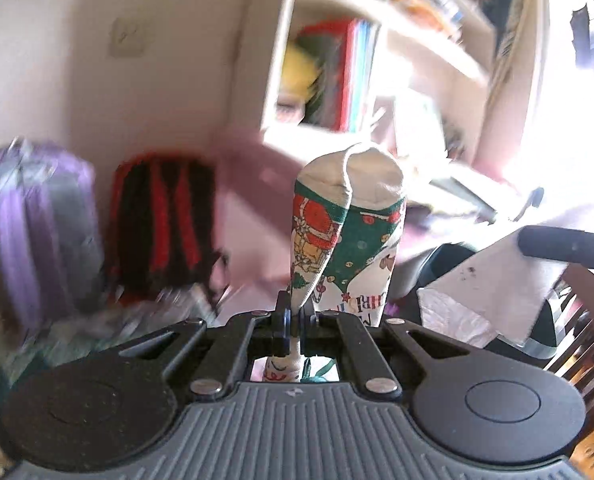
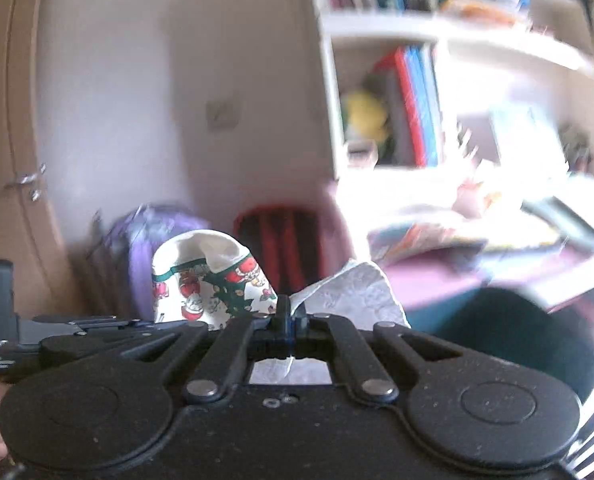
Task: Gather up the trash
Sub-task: 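Lift the tissue and Christmas bag and carry them up to the teal bin, then open both tools over the teal bin to drop the tissue and bag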
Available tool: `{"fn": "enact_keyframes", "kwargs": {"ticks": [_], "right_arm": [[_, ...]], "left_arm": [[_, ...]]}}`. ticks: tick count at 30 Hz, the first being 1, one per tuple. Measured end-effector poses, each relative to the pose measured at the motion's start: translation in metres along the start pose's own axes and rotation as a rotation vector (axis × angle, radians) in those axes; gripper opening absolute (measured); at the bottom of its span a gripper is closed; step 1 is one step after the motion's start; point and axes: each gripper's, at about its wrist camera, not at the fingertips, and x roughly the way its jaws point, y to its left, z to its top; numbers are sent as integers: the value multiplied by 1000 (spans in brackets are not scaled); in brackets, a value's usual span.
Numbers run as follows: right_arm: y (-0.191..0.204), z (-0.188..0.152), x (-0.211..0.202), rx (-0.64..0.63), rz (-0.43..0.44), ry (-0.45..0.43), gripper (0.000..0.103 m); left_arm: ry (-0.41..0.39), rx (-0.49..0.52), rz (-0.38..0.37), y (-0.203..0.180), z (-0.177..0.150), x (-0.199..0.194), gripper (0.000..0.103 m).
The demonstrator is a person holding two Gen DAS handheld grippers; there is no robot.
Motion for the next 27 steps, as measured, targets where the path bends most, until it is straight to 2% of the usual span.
{"fn": "enact_keyframes", "kwargs": {"ticks": [6, 14, 17, 21, 23, 27], "right_arm": [[-37, 33, -8, 17, -91, -56, 0], [-98, 18, -8, 94, -204, -17, 0], [-120, 4, -3, 120, -230, 49, 0], [-141, -16, 15, 103, -238, 186, 0], [-149, -23, 24, 85, -237, 248, 0], [-159, -35, 42, 68, -227, 315, 0]], "left_arm": [[-70, 62, -82, -55, 58, 5, 4], [-109, 84, -174, -124, 99, 24, 4], [-81, 88, -212, -148, 99, 42, 4], [-10, 119, -245, -172, 83, 72, 4], [36, 131, -248, -181, 73, 90, 4], [101, 165, -242, -192, 49, 118, 4]]}}
